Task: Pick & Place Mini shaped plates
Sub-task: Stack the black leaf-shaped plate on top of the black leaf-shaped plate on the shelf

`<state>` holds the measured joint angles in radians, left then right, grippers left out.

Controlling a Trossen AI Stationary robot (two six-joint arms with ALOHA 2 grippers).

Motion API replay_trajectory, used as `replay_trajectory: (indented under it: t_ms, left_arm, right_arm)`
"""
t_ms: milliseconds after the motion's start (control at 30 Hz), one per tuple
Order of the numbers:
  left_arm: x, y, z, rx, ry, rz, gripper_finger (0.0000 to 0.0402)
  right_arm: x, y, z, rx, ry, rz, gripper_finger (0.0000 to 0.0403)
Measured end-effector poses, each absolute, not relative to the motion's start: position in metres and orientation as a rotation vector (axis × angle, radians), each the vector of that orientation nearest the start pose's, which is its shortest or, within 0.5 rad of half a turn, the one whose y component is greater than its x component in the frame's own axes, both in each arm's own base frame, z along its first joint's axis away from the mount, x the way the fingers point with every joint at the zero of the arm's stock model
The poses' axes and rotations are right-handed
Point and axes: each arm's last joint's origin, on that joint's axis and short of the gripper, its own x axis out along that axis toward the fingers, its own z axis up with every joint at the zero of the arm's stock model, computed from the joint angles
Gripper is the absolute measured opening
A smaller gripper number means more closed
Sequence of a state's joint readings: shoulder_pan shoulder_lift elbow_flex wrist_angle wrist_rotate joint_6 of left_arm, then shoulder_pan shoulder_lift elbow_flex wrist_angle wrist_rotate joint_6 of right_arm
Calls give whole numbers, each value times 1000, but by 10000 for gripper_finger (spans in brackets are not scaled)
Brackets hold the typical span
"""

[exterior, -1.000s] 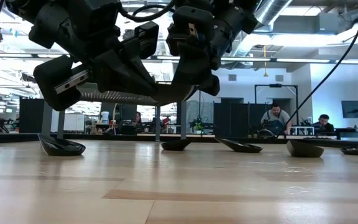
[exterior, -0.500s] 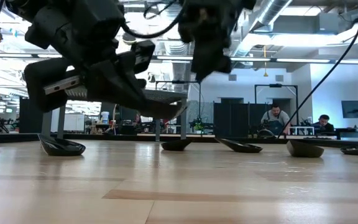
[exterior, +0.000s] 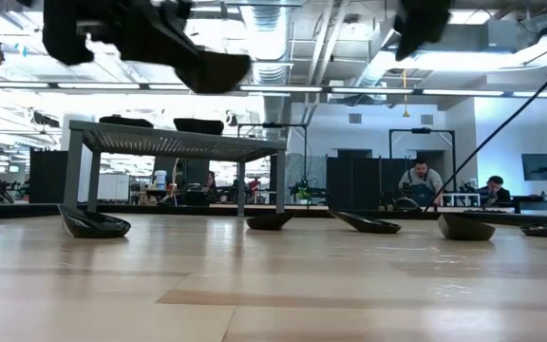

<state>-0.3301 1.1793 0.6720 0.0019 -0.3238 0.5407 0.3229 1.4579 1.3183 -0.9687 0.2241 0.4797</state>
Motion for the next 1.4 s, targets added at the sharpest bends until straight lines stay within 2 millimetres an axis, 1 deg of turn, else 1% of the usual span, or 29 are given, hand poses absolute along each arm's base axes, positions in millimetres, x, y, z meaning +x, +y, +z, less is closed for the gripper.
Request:
replay_trajectory:
  t_ms: [67,133,233,300,367,433,533,600,700,800,867,1033,1200,1400]
  left_arm:
    - [218,-64,247,717,492,-61,9]
    - [201,-56,258,736,510,9,11]
    - [176,-43,272,750,515,113,10]
    - [158,-34,278,764,535,177,9]
    - [141,-25,284,753,538,236,9]
    - [125,-18,284,727,566,269,10]
    - [104,-8,281,706,621,300,8]
    - [96,-4,279,702,647,303,8]
    - [91,0,279,657,650,287,10]
    - [92,2,277,625,669,263,9]
    - [95,4,276,621,696,279,9]
    - [99,10,271,670,791,297,10]
    - [100,14,270,764,829,209,8]
    - [100,21,269,701,832,187,7]
  right_arm:
    - [262,98,284,126,1003,-107,123]
    - [255,106,259,162,939,-67,123]
    - [249,111,228,255,862,-27,123]
    - [247,110,213,273,836,-20,123]
    - [245,108,205,269,845,-15,123]
    - [243,104,200,284,886,-10,123]
    - [243,100,198,332,900,-45,123]
    - [244,98,199,342,895,-54,123]
    - [246,96,199,348,888,-59,123]
    - [246,96,200,350,881,-57,123]
    - [247,96,200,353,875,-55,123]
    - [249,97,202,345,844,-34,123]
    - [249,97,202,307,844,-17,123]
    - [249,97,202,305,844,-16,123]
